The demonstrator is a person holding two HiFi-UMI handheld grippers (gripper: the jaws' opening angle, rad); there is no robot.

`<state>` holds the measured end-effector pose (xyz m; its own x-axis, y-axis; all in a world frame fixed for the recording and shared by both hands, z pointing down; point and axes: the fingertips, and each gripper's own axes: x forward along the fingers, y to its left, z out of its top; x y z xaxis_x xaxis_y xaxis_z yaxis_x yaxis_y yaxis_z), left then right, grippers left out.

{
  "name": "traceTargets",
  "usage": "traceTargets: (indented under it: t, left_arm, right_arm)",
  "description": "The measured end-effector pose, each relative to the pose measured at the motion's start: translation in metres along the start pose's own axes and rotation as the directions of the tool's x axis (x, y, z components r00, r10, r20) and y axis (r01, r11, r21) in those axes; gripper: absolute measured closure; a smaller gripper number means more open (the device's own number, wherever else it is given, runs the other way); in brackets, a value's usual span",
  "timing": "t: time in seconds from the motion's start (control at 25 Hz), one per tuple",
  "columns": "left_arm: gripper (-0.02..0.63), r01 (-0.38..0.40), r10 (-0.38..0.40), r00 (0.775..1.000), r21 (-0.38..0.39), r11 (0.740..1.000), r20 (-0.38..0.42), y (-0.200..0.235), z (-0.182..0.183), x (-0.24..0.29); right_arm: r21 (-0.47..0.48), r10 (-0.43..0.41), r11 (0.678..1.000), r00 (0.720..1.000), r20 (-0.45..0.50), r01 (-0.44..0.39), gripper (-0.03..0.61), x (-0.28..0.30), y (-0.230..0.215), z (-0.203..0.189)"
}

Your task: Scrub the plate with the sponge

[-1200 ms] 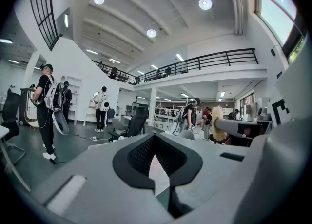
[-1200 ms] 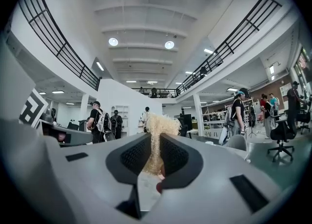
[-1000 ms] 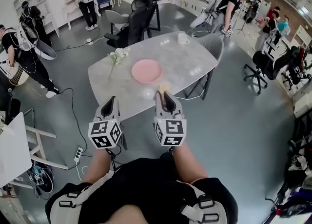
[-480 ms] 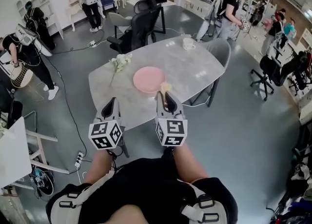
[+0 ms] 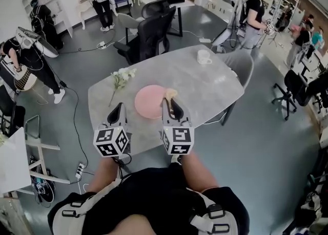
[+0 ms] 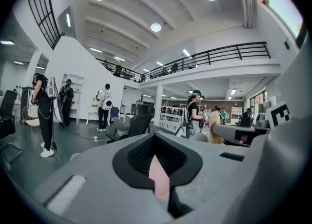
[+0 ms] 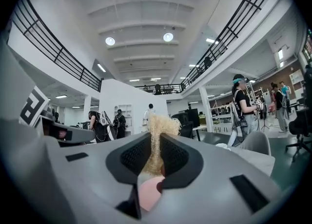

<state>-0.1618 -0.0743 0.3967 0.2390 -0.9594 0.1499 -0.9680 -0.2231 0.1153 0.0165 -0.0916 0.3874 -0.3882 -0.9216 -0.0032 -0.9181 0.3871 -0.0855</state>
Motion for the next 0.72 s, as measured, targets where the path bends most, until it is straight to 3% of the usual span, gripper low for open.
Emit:
traceTargets:
  t: [0.36,0.72]
  left_arm:
    - [0.609,-0.049,0.049,0.998,0.000,0.999,-0.051,-0.040,0.009,0.118]
    - [0.609,-0.150,0.155,0.982,0.057,0.987,-0.104,-0.045,-0.002,0.159]
  right_arm:
    - [0.024,0.060,0.998,0.997,-0.044,-0.059,0.528,0.080,-0.102,0.000]
    - [0.049,0.151,0.988,0.984,-0.097,-0.147,0.528,0.128,-0.134,-0.013]
